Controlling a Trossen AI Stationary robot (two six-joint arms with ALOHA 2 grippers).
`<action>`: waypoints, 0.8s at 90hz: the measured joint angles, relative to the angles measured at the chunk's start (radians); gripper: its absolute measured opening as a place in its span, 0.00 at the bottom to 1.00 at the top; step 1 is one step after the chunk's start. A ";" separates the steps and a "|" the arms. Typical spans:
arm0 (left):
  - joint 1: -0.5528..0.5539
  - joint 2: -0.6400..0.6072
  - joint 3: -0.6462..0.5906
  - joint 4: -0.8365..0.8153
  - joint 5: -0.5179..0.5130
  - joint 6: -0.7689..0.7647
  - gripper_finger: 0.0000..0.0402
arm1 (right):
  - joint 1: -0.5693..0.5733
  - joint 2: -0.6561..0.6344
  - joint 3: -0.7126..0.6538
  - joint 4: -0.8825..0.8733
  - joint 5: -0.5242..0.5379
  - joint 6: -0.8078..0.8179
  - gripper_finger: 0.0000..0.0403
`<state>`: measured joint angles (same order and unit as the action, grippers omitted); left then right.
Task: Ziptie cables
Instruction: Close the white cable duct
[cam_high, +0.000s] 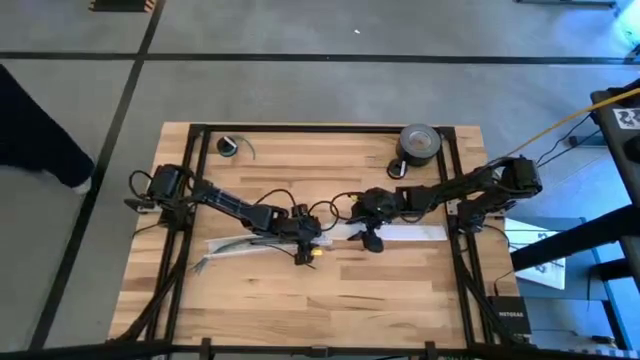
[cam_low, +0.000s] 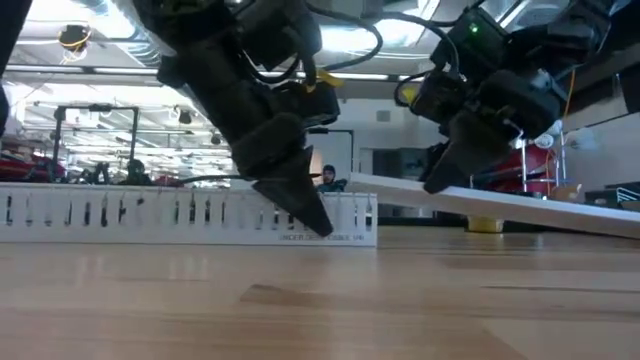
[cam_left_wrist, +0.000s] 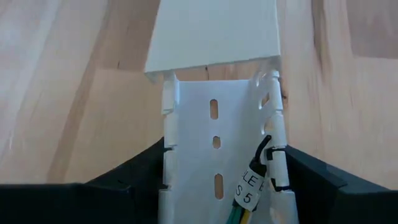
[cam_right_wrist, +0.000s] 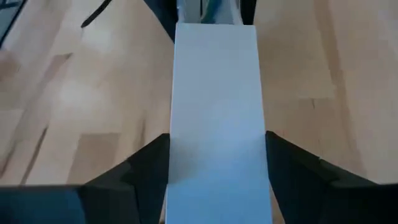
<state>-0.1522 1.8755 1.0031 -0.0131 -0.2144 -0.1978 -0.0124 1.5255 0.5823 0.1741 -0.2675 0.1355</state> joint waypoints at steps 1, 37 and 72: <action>0.000 0.000 0.000 0.001 0.000 -0.002 0.58 | 0.000 0.000 0.000 0.000 -0.001 0.002 0.53; 0.002 0.000 0.000 0.024 0.008 -0.027 0.58 | 0.076 0.040 0.025 0.008 0.068 0.008 0.53; 0.003 0.000 0.000 0.024 -0.001 -0.028 0.58 | 0.086 0.055 0.049 -0.042 0.101 -0.049 0.53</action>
<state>-0.1493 1.8755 1.0035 0.0113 -0.2158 -0.2256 0.0734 1.5804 0.6312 0.1325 -0.1664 0.0864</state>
